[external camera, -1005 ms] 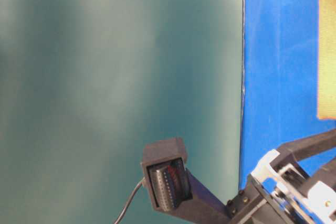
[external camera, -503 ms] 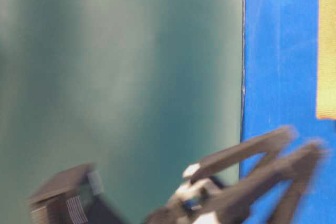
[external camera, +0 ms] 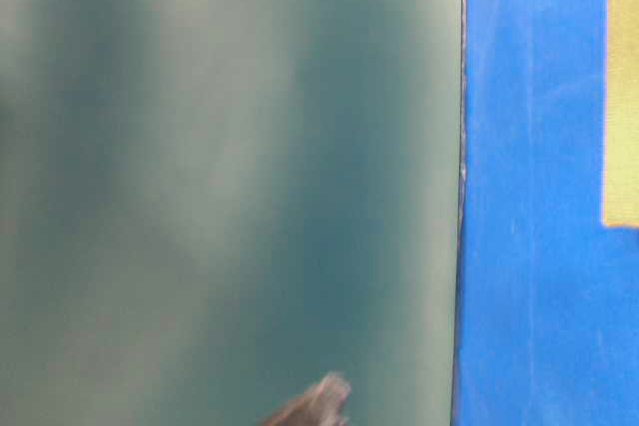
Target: Fold the orange towel.
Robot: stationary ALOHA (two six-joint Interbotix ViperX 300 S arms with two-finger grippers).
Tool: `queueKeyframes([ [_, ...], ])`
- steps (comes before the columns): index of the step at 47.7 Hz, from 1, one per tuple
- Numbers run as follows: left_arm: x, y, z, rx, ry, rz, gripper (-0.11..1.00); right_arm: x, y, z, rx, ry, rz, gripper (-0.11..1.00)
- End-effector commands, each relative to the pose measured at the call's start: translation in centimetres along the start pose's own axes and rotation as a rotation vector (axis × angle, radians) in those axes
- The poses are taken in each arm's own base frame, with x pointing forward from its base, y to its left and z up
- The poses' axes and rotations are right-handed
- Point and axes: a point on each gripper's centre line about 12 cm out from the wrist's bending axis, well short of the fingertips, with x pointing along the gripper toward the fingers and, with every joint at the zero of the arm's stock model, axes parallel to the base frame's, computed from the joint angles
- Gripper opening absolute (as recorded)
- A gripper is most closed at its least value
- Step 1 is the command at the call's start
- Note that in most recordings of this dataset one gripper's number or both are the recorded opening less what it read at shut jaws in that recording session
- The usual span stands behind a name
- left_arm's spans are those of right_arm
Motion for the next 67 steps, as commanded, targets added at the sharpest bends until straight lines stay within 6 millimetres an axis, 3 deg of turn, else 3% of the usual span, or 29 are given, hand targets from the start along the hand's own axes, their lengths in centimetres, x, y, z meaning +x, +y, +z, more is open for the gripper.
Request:
queueKeyframes([
  [1,-2.3,0.4,0.3,-0.001,-0.085,0.01,0.68,-1.5,-0.6,0.2,-0.007,-0.066,0.005,0.54],
  [13,-7.3,0.6,-2.2,-0.003,-0.194,0.013,0.68,-4.2,-3.0,-2.4,-0.02,-0.178,-0.013,0.54],
  [26,-10.1,0.8,-5.4,-0.003,-0.266,0.015,0.66,-5.1,-4.7,-5.1,-0.01,-0.254,-0.035,0.54],
  [39,-10.7,0.9,-6.3,-0.006,-0.277,0.02,0.65,-4.9,-5.7,-5.6,0.014,-0.254,-0.09,0.54],
  [67,-10.7,1.0,-6.4,-0.009,-0.275,0.023,0.65,-4.8,-5.8,-5.7,0.016,-0.249,-0.092,0.54],
])
